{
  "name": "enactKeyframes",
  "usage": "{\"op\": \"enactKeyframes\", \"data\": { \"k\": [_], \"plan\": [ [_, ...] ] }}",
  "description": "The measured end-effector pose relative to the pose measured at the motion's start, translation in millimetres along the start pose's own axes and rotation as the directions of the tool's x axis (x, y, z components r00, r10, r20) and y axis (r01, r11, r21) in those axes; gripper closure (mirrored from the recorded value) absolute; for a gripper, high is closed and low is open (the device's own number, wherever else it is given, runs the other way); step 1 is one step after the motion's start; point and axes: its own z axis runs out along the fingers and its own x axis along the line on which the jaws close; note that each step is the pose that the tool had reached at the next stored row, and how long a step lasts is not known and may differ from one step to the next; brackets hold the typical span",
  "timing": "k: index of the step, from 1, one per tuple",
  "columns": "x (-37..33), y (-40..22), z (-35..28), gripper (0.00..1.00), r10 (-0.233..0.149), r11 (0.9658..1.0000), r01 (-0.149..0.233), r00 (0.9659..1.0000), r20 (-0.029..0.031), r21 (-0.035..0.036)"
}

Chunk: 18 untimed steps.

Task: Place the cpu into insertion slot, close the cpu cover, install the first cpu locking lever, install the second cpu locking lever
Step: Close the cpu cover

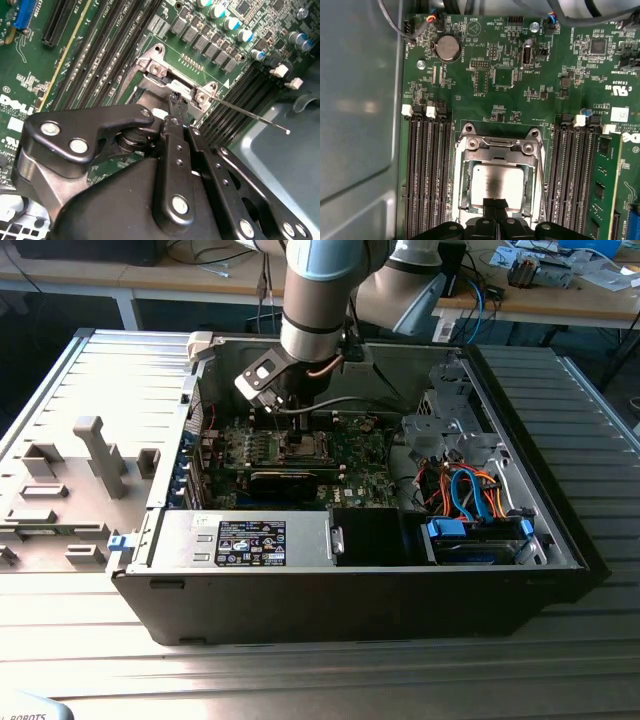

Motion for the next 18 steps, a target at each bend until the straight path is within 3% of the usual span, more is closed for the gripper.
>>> {"op": "enactKeyframes", "data": {
  "k": [4,9,18],
  "plan": [
    [-0.3,-1.0,5.9,0.89,0.0,1.0,0.0,1.0,0.0001,0.0],
    [-0.4,-1.2,7.4,0.89,0.0,1.0,0.0,1.0,-0.0001,0.0],
    [0.3,9.4,-15.0,0.89,0.0,1.0,0.0,1.0,-0.0005,0.0032]
  ]
}}
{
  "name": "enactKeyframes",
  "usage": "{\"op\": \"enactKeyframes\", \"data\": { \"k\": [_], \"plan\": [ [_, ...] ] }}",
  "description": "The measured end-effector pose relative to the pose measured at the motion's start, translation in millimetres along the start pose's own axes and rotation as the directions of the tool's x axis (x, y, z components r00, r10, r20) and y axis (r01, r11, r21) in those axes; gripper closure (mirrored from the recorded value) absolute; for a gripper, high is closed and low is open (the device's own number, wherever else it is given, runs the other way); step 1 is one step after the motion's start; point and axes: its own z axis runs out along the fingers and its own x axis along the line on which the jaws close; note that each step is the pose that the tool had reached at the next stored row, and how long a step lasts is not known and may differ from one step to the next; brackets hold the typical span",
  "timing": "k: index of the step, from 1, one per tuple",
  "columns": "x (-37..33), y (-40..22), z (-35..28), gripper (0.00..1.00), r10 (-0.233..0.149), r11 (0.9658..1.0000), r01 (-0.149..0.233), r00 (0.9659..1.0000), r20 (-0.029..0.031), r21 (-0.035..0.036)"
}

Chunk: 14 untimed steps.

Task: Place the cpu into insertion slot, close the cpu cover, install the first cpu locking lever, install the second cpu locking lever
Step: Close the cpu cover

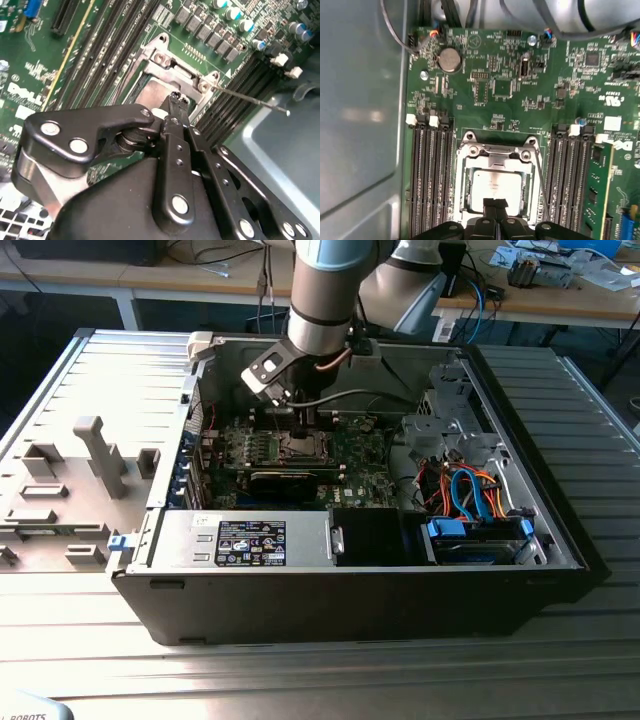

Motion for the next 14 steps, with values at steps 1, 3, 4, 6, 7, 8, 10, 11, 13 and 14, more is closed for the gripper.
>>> {"op": "enactKeyframes", "data": {
  "k": [1,3,4,6,7,8,10,11,13,14],
  "plan": [
    [0.1,0.8,-2.3,0.89,0.0,1.0,0.0,1.0,-0.0001,0.0009],
    [0.3,3.6,-8.1,0.89,0.0,1.0,0.0,1.0,-0.0003,0.0034],
    [0.3,4.4,-9.9,0.89,0.0,1.0,0.0,1.0,-0.0004,0.0042],
    [0.5,5.6,-13.7,0.89,0.0,1.0,0.0,1.0,-0.0005,0.0057],
    [0.7,5.5,-16.1,0.89,0.001,1.0,-0.001,1.0,-0.0005,0.0059],
    [0.8,5.4,-17.4,0.89,0.001,1.0,-0.001,1.0,-0.0005,0.0059],
    [0.8,5.4,-17.4,0.89,0.0,1.0,0.0,1.0,-0.0008,0.0057],
    [0.8,5.4,-17.5,0.89,0.0,1.0,0.0,1.0,-0.0007,0.0057],
    [0.8,5.4,-17.5,0.89,0.0,1.0,0.0,1.0,-0.0006,0.0058],
    [0.8,5.4,-17.5,0.89,0.0,1.0,0.0,1.0,-0.0006,0.0058]
  ]
}}
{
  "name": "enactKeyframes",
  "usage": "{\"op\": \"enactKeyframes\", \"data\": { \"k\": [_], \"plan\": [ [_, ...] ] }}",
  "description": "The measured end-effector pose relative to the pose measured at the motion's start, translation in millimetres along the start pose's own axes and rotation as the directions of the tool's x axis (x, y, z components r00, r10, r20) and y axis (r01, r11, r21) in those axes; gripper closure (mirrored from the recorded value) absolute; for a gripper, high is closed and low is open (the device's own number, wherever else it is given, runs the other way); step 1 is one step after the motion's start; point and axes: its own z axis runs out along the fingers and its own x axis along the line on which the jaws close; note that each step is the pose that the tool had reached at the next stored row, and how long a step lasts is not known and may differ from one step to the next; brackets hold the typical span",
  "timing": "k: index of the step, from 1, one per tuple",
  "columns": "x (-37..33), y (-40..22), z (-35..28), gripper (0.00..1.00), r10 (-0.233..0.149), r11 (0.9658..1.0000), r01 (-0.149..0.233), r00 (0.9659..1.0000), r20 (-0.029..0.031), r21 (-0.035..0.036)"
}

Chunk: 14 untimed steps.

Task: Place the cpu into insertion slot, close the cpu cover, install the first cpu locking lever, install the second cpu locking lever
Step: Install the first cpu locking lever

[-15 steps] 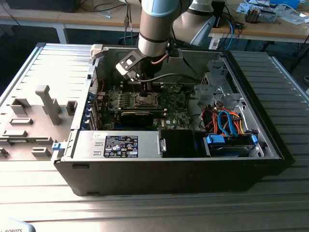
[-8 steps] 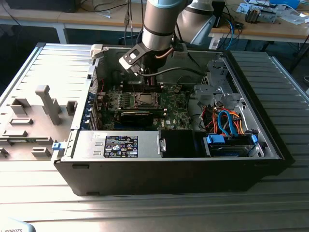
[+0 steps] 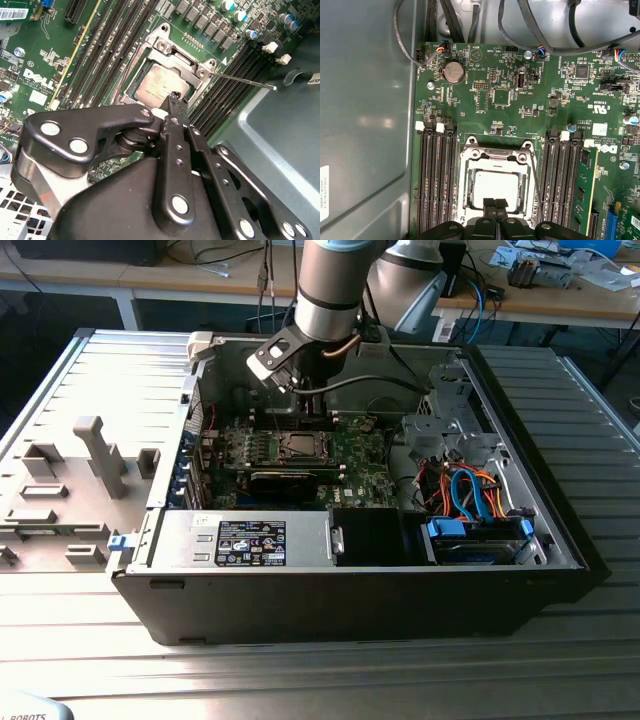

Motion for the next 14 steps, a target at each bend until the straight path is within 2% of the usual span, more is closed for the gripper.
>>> {"op": "enactKeyframes", "data": {
  "k": [3,7,14],
  "plan": [
    [0.0,0.0,0.0,0.89,-0.002,1.0,0.002,1.0,0.0001,0.0001],
    [0.0,0.0,0.0,0.89,-0.051,0.9987,0.051,0.9987,0.0043,0.004],
    [0.0,0.0,0.0,0.89,-0.108,0.9941,0.108,0.9941,0.009,0.0086]
  ]
}}
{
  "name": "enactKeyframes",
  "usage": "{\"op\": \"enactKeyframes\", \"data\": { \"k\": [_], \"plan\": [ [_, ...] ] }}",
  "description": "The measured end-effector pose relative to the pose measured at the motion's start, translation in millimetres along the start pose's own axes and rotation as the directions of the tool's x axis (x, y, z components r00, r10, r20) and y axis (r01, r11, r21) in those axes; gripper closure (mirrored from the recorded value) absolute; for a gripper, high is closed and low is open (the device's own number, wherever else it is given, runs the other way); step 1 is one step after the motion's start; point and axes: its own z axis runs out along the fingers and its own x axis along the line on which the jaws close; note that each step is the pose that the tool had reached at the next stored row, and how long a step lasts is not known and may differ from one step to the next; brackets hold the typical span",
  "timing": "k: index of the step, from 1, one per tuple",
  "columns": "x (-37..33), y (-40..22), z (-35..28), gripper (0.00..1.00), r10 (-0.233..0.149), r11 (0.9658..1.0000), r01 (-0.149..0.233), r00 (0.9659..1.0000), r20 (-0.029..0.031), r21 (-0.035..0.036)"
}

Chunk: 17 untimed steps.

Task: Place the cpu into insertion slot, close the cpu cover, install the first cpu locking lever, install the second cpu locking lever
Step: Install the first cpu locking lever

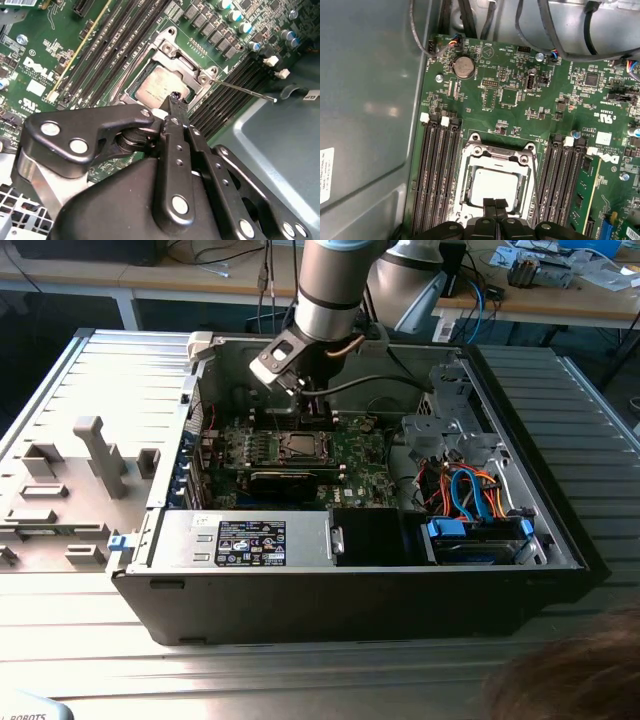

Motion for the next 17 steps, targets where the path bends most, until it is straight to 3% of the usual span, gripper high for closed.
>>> {"op": "enactKeyframes", "data": {
  "k": [7,17],
  "plan": [
    [0.0,0.0,0.0,0.89,-0.044,0.999,0.044,0.999,0.0038,0.0034],
    [0.0,0.0,0.0,0.89,-0.122,0.9924,0.122,0.9924,0.0102,0.0098]
  ]
}}
